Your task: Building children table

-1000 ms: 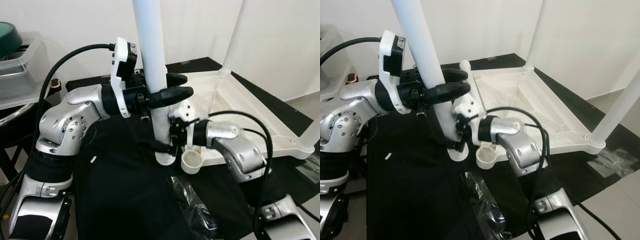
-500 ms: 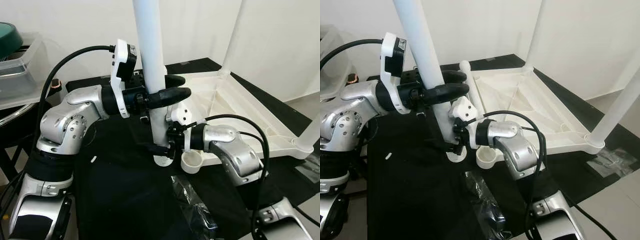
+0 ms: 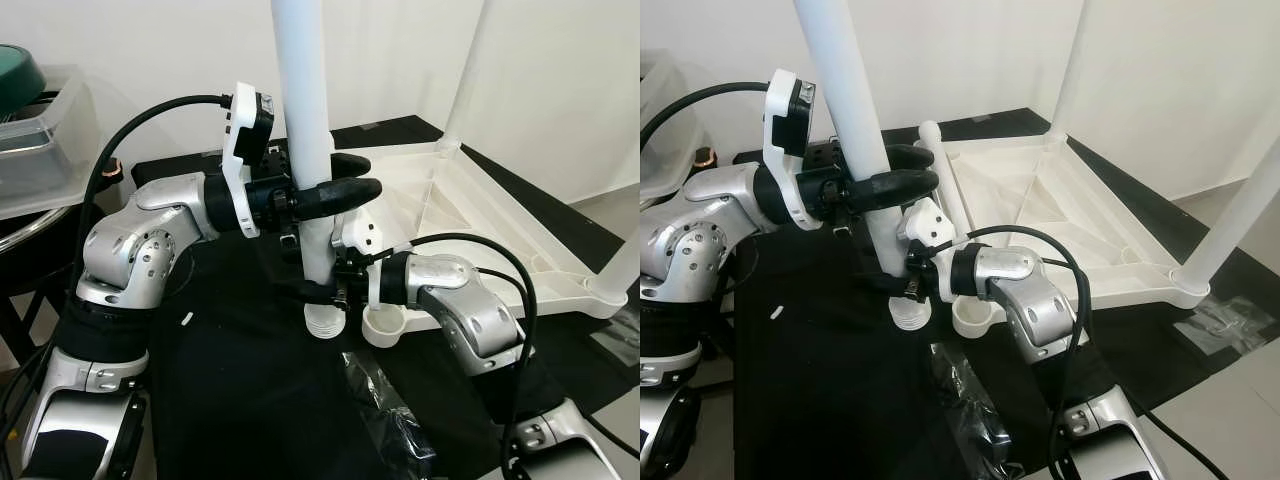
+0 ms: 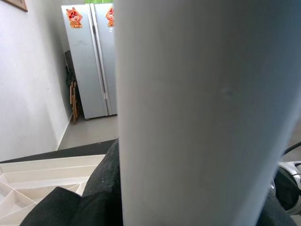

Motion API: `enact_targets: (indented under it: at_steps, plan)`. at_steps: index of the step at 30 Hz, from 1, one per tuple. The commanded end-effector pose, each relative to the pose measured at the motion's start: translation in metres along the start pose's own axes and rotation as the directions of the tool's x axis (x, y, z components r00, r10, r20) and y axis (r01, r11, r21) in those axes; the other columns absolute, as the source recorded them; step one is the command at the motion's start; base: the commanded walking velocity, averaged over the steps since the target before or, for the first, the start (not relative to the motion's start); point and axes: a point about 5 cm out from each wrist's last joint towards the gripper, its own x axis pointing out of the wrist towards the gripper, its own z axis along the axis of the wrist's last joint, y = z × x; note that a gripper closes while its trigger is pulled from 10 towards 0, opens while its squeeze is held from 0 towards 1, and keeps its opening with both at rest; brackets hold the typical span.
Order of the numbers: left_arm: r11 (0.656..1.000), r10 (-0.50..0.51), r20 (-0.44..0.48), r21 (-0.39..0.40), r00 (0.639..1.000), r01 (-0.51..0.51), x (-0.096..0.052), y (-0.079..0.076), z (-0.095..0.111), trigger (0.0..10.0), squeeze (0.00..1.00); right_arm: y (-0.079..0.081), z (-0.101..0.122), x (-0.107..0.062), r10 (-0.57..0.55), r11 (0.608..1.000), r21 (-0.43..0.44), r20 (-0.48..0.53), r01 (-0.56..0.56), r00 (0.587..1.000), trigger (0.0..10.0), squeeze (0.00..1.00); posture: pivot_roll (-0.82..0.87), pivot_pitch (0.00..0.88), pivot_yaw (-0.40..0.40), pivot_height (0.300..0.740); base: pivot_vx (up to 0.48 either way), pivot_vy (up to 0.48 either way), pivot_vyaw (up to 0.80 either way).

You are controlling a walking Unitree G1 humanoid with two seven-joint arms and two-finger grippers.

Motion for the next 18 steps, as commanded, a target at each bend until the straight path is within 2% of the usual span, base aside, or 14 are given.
enact_targets:
  at_steps: [1, 2, 4, 5, 6, 8, 13, 15, 16, 18]
  plan:
    - [0.95, -0.313, 0.153, 0.06, 0.937, 0.308, 0.059, -0.034, 0.016, 0.0, 0.0, 0.034, 0.006, 0.045, 0.181, 0.983, -0.03, -0.007, -0.182, 0.983, 0.0, 0.0, -0.05, 0.01, -0.003, 0.74, 0.0, 0.0, 0.0]
    - [0.956, -0.295, 0.159, 0.062, 0.942, 0.288, 0.059, -0.032, 0.016, 5.0, 0.29, 0.031, 0.007, 0.045, 0.162, 0.986, -0.029, -0.001, -0.162, 0.987, 0.0, 0.0, -0.05, 0.003, -0.008, 0.74, 0.0, 0.0, 0.0]
    - [0.963, -0.268, 0.165, 0.069, 0.949, 0.26, 0.059, -0.029, 0.017, 5.0, 0.29, 0.029, 0.007, 0.044, 0.141, 0.99, -0.028, 0.006, -0.14, 0.99, 0.0, 0.0, -0.05, 0.003, -0.007, 0.74, 0.0, 0.0, 0.0]
    - [0.972, -0.233, 0.167, 0.072, 0.958, 0.224, 0.058, -0.025, 0.017, 10.0, 1.0, 0.026, 0.009, 0.044, 0.109, 0.994, -0.027, 0.019, -0.108, 0.994, 0.0, 0.0, -0.06, 0.005, -0.007, 0.74, 0.0, 0.0, 0.0]
    - [0.972, -0.233, 0.167, 0.072, 0.958, 0.224, 0.058, -0.025, 0.017, 10.0, 1.0, 0.026, 0.009, 0.044, 0.109, 0.994, -0.027, 0.019, -0.108, 0.994, 0.0, 0.0, -0.06, 0.005, -0.007, 0.74, 0.0, 0.0, 0.0]
    - [0.986, -0.164, 0.195, 0.071, 0.967, 0.153, 0.05, -0.016, 0.022, 10.0, 1.0, 0.018, 0.014, 0.042, 0.032, 0.999, -0.02, 0.051, -0.031, 0.998, 0.0, 0.0, -0.08, 0.006, -0.005, 0.74, 0.0, 0.0, 0.0]
    - [0.994, -0.1, 0.215, 0.074, 0.972, 0.086, 0.038, -0.009, 0.027, 10.0, 1.0, 0.012, 0.017, 0.039, -0.025, 1.0, -0.015, 0.08, 0.027, 0.996, 0.0, 0.0, -0.08, 0.003, 0.003, 0.74, 0.0, 0.0, 0.0]
    - [0.996, -0.051, 0.227, 0.078, 0.973, 0.034, 0.028, -0.005, 0.031, 10.0, 1.0, 0.005, 0.018, 0.035, -0.095, 0.995, -0.008, 0.097, 0.096, 0.991, 0.0, 0.0, -0.08, 0.001, 0.009, 0.74, 0.0, 0.0, 0.0]
    - [0.996, -0.051, 0.227, 0.078, 0.973, 0.034, 0.028, -0.005, 0.031, 10.0, 1.0, 0.005, 0.018, 0.035, -0.095, 0.995, -0.008, 0.097, 0.096, 0.991, 0.0, 0.0, -0.08, 0.001, 0.009, 0.74, 0.0, 0.0, 0.0]
    - [0.996, 0.01, 0.234, 0.088, 0.972, -0.031, 0.015, 0.002, 0.035, 10.0, 1.0, -0.005, 0.02, 0.029, -0.182, 0.983, 0.011, 0.13, 0.182, 0.975, 0.0, 0.0, -0.08, 0.0, 0.011, 0.74, 0.0, 0.0, 0.0]
